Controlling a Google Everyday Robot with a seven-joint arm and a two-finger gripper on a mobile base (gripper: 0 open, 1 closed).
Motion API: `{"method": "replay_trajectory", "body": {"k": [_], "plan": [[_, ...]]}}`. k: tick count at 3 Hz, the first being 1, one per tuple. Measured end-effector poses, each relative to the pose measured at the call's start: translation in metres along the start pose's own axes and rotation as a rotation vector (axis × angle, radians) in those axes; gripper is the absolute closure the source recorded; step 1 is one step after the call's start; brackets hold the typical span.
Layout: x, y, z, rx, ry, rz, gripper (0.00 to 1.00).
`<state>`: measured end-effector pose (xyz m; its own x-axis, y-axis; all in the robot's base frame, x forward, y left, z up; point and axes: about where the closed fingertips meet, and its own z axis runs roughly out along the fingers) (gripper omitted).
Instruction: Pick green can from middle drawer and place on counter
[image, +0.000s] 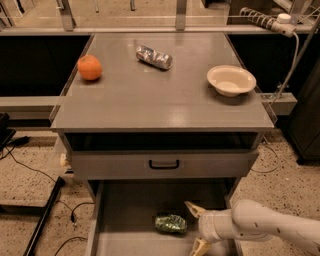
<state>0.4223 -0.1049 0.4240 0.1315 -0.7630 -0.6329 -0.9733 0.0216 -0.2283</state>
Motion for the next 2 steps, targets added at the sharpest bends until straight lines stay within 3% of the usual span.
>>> {"method": "replay_trajectory", "body": {"k": [1,2], "plan": [[0.008,-0.015,0.033,0.004,0.007,0.038,0.00],[0.009,-0.022,0.052,0.002,-0.035,0.094,0.00]]}}
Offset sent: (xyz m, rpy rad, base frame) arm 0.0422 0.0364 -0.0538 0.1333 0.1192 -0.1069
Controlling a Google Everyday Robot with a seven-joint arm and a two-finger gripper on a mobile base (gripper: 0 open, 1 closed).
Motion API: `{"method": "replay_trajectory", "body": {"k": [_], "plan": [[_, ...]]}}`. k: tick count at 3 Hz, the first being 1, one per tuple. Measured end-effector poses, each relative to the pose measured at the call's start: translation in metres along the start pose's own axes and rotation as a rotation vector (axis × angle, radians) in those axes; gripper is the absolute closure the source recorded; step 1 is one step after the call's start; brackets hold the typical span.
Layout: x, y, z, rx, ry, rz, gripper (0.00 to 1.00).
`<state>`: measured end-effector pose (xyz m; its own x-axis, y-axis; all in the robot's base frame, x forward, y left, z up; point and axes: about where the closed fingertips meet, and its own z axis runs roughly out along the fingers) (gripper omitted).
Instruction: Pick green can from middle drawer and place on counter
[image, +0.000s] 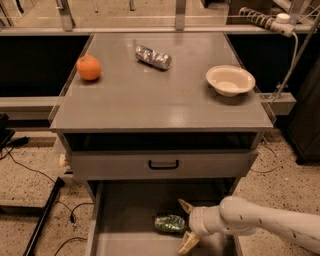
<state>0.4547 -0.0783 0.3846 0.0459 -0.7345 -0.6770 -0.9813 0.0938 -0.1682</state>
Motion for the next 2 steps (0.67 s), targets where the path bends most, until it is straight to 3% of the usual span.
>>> {"method": "replay_trajectory", "body": {"k": [1,2], "plan": [[-0.0015,0.0006,0.0133,-0.014,-0.041,0.046,0.00],[-0.0013,0.0007,0.0137,-0.014,-0.041,0.046,0.19]]}}
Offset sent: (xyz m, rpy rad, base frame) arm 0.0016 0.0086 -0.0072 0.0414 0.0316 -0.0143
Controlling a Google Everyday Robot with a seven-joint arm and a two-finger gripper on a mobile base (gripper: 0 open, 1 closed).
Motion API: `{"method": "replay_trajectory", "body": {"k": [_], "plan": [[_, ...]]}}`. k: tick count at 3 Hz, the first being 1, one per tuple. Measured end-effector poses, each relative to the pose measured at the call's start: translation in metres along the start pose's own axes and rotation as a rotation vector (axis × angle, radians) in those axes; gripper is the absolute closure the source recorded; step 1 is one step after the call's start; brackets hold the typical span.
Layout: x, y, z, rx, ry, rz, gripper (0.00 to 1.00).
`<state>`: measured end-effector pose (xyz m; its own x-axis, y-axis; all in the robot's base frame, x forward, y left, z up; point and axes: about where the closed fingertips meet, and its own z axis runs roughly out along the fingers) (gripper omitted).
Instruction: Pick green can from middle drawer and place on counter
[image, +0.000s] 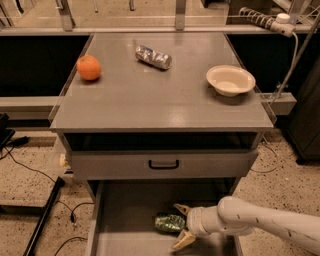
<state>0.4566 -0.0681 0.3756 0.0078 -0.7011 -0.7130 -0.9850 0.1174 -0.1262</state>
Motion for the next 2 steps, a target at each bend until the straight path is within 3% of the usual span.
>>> {"method": "replay_trajectory", "body": {"k": [2], "plan": [[0.0000,0.0000,0.0000,0.000,0.000,0.000,0.66]]}}
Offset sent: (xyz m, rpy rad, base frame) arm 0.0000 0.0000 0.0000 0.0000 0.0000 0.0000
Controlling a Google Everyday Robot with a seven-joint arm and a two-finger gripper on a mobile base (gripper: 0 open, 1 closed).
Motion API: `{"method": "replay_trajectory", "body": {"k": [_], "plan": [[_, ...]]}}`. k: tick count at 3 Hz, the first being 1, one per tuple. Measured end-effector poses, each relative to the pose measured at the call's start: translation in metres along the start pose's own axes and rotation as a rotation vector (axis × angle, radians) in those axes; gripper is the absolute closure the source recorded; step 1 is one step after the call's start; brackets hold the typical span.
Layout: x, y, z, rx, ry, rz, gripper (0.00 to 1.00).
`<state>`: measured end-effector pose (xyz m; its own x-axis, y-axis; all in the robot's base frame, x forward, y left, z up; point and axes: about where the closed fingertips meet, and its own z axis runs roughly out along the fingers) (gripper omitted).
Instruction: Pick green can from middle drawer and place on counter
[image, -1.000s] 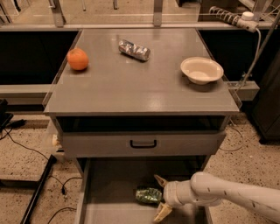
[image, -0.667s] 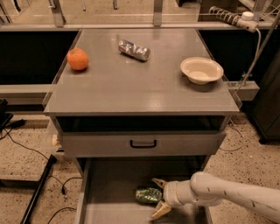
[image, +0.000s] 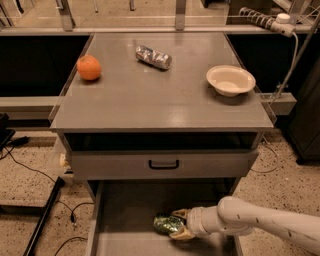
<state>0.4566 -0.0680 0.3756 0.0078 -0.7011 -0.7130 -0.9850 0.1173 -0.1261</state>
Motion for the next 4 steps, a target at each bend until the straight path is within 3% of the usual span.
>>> {"method": "replay_trajectory", "body": {"k": [1,2,4], "plan": [[0.000,0.000,0.000,0.000,0.000,0.000,0.89],[-0.011,0.007,-0.013,-0.006,0.001,-0.023,1.00],[-0.060,0.026,-0.097,-0.009,0.025,-0.095,1.00]]}}
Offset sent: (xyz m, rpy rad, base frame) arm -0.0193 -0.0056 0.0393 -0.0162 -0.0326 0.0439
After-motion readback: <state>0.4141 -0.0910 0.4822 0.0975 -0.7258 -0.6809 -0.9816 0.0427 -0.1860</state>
